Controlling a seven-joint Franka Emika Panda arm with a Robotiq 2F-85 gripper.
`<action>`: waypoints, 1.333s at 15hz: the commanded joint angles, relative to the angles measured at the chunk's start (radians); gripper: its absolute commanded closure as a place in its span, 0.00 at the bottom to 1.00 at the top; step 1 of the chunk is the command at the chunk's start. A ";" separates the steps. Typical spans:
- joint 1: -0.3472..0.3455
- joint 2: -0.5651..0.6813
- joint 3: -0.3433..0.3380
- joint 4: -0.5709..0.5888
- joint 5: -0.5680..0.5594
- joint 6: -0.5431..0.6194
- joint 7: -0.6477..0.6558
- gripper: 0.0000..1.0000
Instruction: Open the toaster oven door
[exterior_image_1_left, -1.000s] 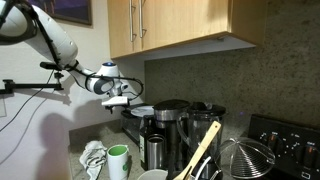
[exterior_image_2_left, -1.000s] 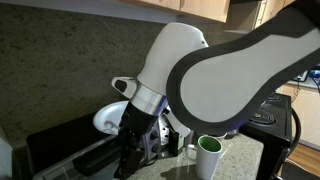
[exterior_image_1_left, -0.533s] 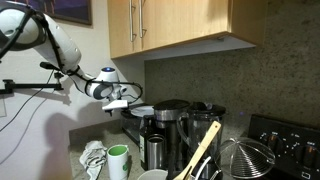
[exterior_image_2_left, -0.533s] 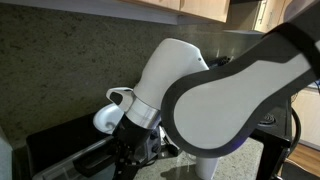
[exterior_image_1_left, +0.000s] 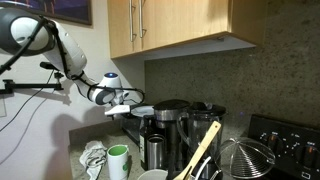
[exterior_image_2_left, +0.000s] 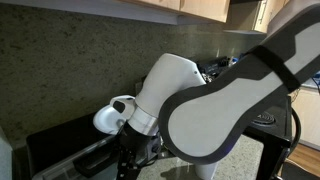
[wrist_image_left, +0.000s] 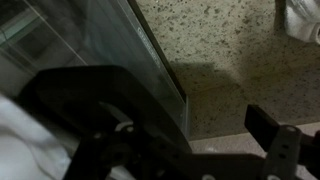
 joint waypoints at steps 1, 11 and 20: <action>-0.027 -0.016 0.023 -0.026 -0.020 0.007 0.019 0.00; 0.000 -0.086 0.005 -0.105 -0.033 -0.053 0.160 0.00; 0.034 -0.161 0.005 -0.235 -0.023 0.048 0.337 0.00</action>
